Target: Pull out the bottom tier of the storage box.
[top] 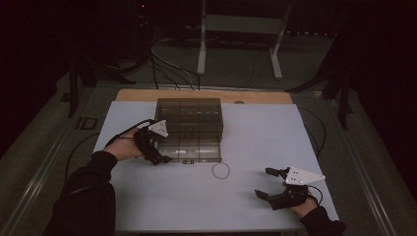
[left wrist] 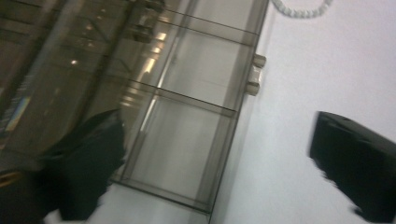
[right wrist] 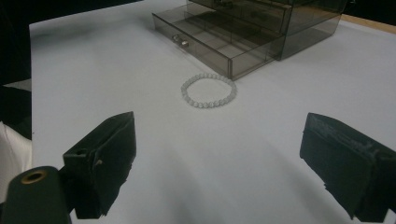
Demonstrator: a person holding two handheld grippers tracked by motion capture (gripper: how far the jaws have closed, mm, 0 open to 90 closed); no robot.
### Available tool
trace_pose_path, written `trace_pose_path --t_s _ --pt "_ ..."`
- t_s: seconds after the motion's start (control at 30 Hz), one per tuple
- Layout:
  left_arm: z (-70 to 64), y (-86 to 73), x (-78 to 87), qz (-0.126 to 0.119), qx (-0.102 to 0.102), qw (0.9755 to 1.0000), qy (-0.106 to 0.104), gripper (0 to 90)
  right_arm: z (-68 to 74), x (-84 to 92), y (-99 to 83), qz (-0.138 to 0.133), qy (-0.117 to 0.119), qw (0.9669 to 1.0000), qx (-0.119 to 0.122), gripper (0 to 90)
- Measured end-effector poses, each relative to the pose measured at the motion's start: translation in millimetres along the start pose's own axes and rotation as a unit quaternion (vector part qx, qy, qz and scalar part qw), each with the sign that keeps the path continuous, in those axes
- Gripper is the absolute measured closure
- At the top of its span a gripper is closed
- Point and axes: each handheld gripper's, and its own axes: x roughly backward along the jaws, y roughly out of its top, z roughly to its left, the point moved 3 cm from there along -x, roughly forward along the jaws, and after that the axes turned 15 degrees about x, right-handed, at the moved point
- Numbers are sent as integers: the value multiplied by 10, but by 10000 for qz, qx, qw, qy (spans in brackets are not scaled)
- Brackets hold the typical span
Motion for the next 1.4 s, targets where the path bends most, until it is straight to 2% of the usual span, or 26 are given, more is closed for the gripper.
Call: trace_pose_path --t_s 0.07,0.17,0.27,0.33,0.37,0.43,0.63,0.9,1.13,1.4 --pt "3 6 38 -89 178 9998 3 0 -1 -1 -1 3 -2 10000 -2 109" --pt "-8 10 102 -280 258 9992 157 0 -3 0 -1 5 -4 10000 -9 109" --pt "-25 14 164 -466 367 9981 159 0 -1 -3 -2 14 -4 10000 -14 109" --pt "-49 10 190 -518 440 9976 139 0 0 -2 -1 16 -2 10000 -7 109" --pt "-61 6 204 -466 464 9977 134 0 0 -2 -1 17 -5 10000 -10 109" --pt "-82 -7 221 -466 439 9978 192 0 -1 -3 -1 17 -5 10000 -13 109" --pt "-153 -92 266 -766 642 9947 242 0 -2 -2 -1 14 -5 10000 -17 110" --pt "-263 -250 296 -917 815 9921 268 0 -2 -7 -1 19 -9 10000 -17 109" --pt "-358 -384 329 -1238 1002 9866 357 0 -3 -7 -4 30 -11 10000 -19 109" --pt "-519 -501 253 -1343 1130 9841 273 0 -2 -8 -5 41 -6 10000 -14 109"
